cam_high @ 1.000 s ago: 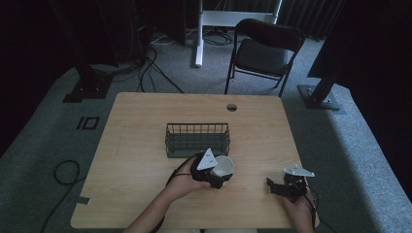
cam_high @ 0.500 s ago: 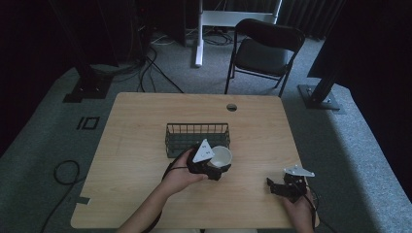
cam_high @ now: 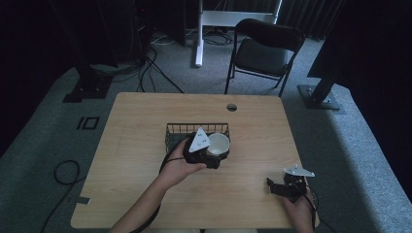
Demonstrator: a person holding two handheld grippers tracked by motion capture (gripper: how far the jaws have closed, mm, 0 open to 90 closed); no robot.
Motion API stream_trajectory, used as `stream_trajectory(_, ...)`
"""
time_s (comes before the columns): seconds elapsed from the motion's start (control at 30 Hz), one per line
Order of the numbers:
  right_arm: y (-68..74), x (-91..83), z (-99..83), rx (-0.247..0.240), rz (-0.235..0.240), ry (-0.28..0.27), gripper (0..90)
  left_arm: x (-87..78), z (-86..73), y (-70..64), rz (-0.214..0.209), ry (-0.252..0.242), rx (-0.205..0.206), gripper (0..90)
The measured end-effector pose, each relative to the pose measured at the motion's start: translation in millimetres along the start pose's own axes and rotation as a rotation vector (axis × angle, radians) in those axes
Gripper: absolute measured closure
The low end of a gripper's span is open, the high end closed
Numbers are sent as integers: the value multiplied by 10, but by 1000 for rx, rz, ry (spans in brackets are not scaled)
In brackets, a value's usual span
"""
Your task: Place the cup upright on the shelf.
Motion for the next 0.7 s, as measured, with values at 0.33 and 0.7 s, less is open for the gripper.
stream_trajectory(0.33, 0, 0, 0, 0, 0, 1, 131, -125, 186, 287, 116, -45, -57, 205)
stream_trajectory(0.7, 0, 0, 0, 0, 0, 1, 131, -80, 219, 580, 242, -62, -151, 205)
Point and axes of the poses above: each handheld gripper's, and its own axes: x roughly forward along the jaws, z roughly out of its top, y roughly to its left, the point moved 5 cm from there along x, roughly forward along the jaws, and after that the axes turned 8 degrees about y, right-handed, at the moved point
